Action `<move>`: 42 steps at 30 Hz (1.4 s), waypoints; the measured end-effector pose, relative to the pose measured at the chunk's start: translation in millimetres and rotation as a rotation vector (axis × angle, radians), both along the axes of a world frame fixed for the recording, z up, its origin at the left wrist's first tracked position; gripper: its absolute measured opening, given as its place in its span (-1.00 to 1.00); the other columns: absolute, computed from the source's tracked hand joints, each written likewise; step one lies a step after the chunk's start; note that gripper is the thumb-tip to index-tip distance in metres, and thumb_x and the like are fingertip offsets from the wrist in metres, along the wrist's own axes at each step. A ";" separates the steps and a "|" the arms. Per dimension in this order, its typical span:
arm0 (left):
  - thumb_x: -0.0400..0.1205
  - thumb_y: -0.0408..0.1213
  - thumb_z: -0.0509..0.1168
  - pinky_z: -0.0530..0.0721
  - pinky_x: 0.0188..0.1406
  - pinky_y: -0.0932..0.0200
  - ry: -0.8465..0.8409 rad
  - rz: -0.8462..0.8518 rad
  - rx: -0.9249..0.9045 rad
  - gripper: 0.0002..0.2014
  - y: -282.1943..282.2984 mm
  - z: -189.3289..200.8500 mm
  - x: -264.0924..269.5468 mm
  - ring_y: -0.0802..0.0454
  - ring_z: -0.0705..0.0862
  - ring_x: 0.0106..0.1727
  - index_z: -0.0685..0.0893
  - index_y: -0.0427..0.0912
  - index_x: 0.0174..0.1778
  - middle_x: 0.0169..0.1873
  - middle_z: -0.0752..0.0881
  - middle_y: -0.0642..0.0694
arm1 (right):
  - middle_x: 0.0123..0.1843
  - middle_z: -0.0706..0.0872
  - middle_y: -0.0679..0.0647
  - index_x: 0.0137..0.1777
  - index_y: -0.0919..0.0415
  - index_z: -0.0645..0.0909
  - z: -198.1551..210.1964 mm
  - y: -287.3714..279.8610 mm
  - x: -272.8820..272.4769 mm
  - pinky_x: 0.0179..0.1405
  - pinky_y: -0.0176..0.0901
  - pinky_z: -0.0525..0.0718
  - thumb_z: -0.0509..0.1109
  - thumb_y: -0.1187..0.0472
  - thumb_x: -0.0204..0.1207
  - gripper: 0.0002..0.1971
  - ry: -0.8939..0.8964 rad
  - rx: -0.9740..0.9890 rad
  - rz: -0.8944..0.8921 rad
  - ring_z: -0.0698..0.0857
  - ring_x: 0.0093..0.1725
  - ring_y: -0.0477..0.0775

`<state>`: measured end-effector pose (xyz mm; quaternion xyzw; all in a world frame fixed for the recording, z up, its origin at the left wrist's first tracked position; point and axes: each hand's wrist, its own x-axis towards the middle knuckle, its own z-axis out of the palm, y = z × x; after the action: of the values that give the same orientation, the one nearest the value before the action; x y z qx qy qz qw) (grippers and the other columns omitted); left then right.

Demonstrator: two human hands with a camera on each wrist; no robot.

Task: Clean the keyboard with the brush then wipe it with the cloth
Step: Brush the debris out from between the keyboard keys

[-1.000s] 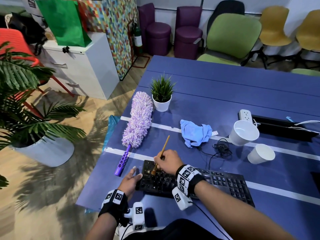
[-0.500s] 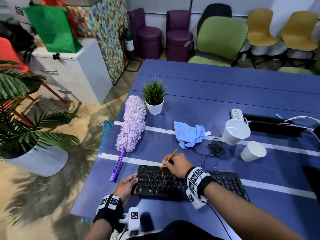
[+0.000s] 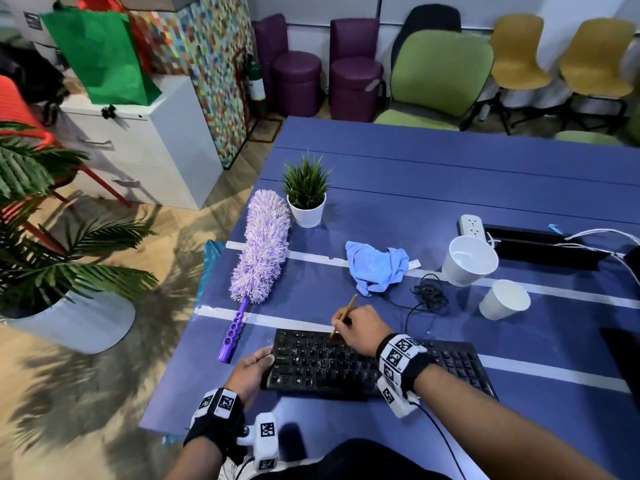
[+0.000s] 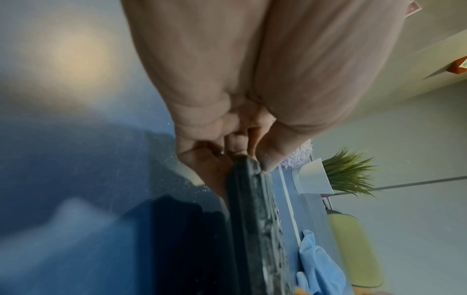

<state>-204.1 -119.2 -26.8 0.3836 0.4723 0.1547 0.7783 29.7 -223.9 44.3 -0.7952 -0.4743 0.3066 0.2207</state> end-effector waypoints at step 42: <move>0.67 -0.60 0.07 0.79 -0.34 0.16 0.026 0.017 -0.041 -0.75 1.8 14.6 8.5 -0.01 0.81 -0.35 0.66 -0.35 0.01 -0.31 0.83 -0.20 | -0.05 0.81 -0.01 -0.08 0.04 0.72 4.4 14.4 -20.9 0.14 -0.22 0.55 0.29 0.03 0.62 -0.80 0.067 -0.007 0.061 0.55 -0.05 -0.14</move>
<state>-195.5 -117.5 -12.3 0.3656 0.4888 0.1466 0.7784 8.8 -209.6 48.7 -0.7703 -0.4896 0.3415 0.2243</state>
